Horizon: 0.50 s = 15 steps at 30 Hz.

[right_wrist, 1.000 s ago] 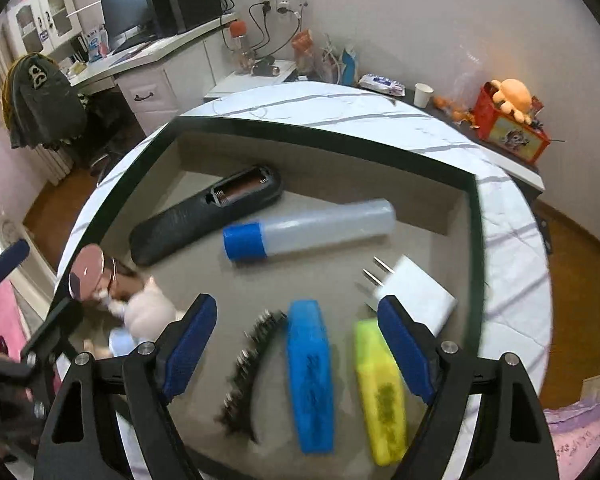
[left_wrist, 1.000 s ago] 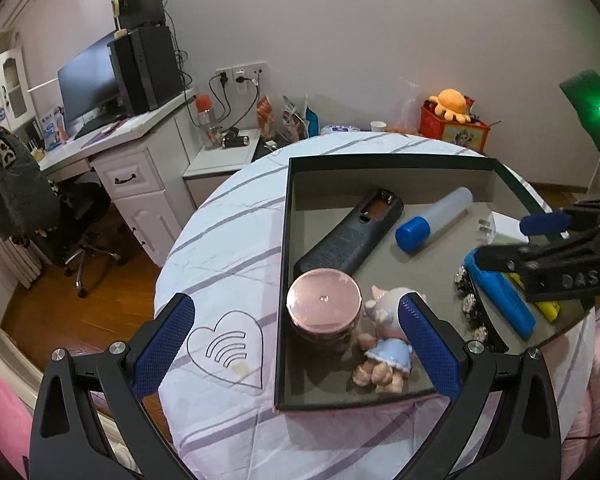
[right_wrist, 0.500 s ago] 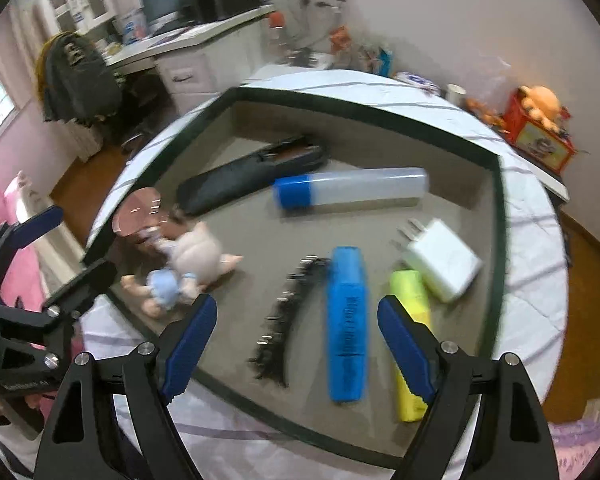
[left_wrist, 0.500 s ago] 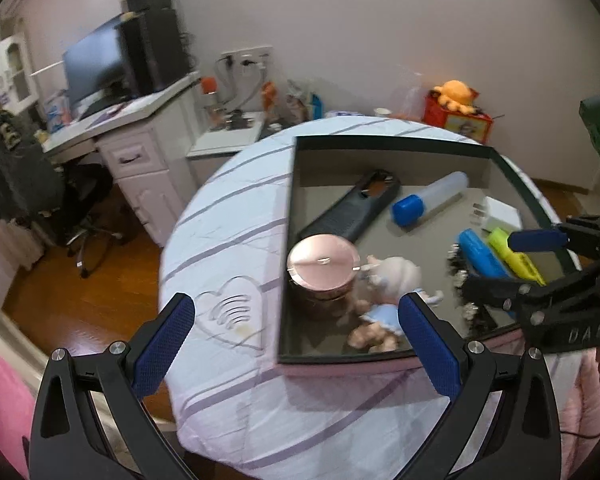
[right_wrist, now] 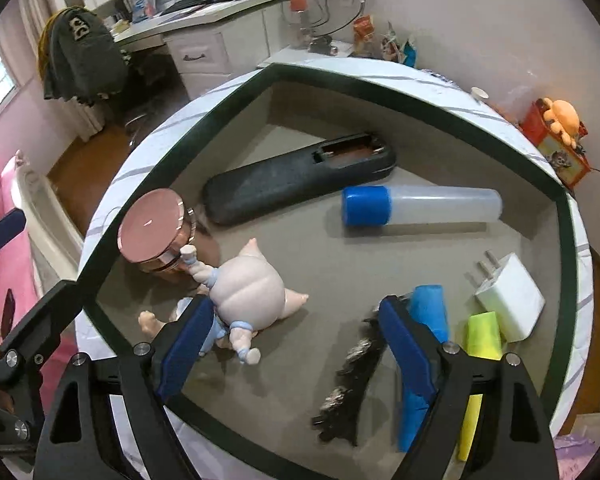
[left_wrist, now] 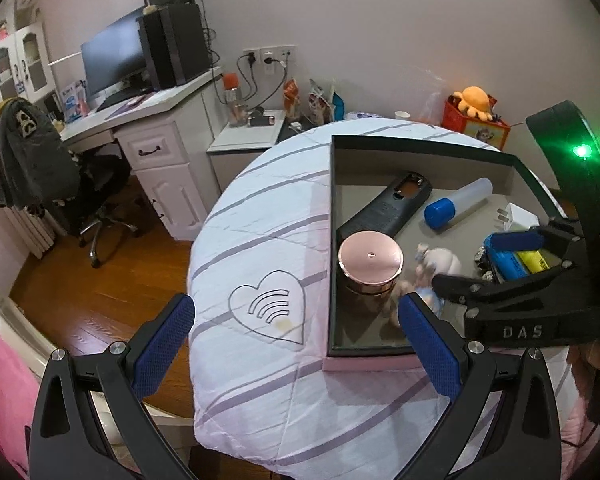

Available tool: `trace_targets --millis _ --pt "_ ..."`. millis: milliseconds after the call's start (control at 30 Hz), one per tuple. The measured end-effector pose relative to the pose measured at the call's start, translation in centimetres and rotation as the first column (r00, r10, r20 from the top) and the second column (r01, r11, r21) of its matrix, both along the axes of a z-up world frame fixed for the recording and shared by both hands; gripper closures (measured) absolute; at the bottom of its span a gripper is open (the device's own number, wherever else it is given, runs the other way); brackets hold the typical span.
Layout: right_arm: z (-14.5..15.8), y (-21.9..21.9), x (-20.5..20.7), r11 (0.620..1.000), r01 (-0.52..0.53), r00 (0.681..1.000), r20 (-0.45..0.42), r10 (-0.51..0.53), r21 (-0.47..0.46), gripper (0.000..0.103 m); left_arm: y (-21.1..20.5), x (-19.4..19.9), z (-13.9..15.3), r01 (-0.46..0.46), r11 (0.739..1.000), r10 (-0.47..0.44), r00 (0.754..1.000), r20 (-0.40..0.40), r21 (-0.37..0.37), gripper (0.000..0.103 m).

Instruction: Organize rigid objects

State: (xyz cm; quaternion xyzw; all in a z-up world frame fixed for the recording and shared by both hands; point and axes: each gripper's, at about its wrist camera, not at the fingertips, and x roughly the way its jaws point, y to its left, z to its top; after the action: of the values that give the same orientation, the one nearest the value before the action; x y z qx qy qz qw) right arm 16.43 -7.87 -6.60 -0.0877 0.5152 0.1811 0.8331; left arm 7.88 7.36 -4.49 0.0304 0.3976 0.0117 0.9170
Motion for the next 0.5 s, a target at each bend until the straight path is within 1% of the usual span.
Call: trace_targets --millis 100,300,367,500 --pt "0.4 -1.0 0.4 0.999 0.032 0.999 0.032 -0.030 -0.037 0.018 -0.6 0.3 -0.2 0.019 1.000 -0.019 1.000 -0.002 -0.010 0.000" --pt "0.8 -2.7 0.8 0.998 0.059 0.997 0.052 -0.058 -0.027 0.018 -1.9 0.6 -0.2 0.048 0.999 -0.048 0.999 -0.004 -0.013 0.000" --pt "0.9 -2.9 0.9 0.995 0.082 0.995 0.067 -0.079 -0.048 0.018 -2.1 0.6 -0.1 0.049 0.999 -0.049 0.999 -0.004 -0.013 0.000" --pt "0.4 -1.5 0.5 0.998 0.033 0.998 0.056 -0.031 -0.047 0.018 -2.3 0.7 -0.1 0.042 0.999 -0.042 0.999 -0.003 -0.008 0.000"
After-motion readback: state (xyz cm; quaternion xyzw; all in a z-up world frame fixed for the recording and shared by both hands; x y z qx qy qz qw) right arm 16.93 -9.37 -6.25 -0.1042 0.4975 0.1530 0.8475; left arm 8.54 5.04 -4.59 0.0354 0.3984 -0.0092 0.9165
